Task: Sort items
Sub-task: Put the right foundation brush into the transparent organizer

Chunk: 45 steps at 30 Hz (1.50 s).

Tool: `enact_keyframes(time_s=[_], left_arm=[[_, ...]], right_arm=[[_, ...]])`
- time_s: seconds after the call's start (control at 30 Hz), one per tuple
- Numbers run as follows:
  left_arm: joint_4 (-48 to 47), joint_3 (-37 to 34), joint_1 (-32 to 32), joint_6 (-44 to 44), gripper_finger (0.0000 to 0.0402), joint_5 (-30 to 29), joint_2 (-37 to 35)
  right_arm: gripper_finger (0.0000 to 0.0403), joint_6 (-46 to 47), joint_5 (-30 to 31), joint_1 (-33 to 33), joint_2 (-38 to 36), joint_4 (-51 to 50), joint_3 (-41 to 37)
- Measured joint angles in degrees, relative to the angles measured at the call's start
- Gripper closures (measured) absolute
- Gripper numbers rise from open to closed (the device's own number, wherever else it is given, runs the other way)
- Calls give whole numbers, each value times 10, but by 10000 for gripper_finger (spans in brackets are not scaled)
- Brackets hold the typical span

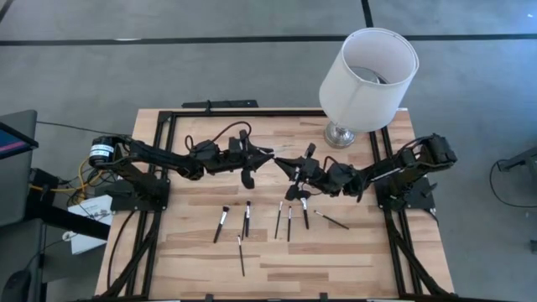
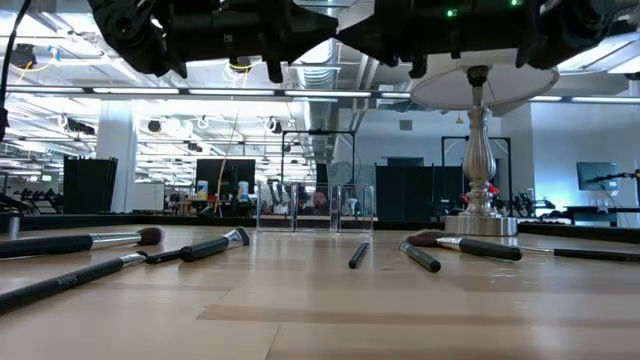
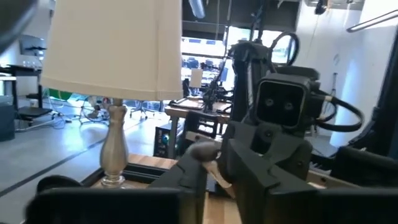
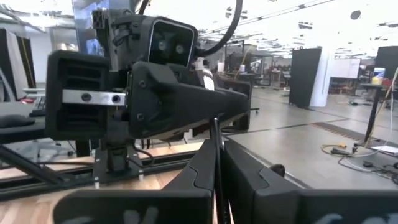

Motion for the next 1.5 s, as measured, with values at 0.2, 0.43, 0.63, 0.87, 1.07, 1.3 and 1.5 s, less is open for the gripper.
enact_keyframes(time_s=[0.2, 0.43, 0.63, 0.87, 1.07, 1.3, 1.5], left_arm=[[2, 0, 0, 4, 385, 4, 0], [-30, 0, 9, 4, 380, 5, 0], [-85, -1, 41, 3, 378, 10, -6], [-341, 0, 89, 3, 387, -11, -130], [-576, 0, 107, 33, 382, -77, -232], [-605, 0, 107, 33, 378, -97, -196], [-572, 0, 107, 52, 387, -127, -121]], right_arm=[[367, -7, -3, -7, 0, -4, 0], [339, -30, 56, -5, -3, -18, 0], [321, -144, 187, 31, -27, -16, 0], [315, -167, 293, 65, -69, -87, 0], [315, -123, 293, 61, -103, -148, 0], [316, -56, 282, 43, -113, -200, 0], [316, 3, 214, 33, -113, -256, 0]])
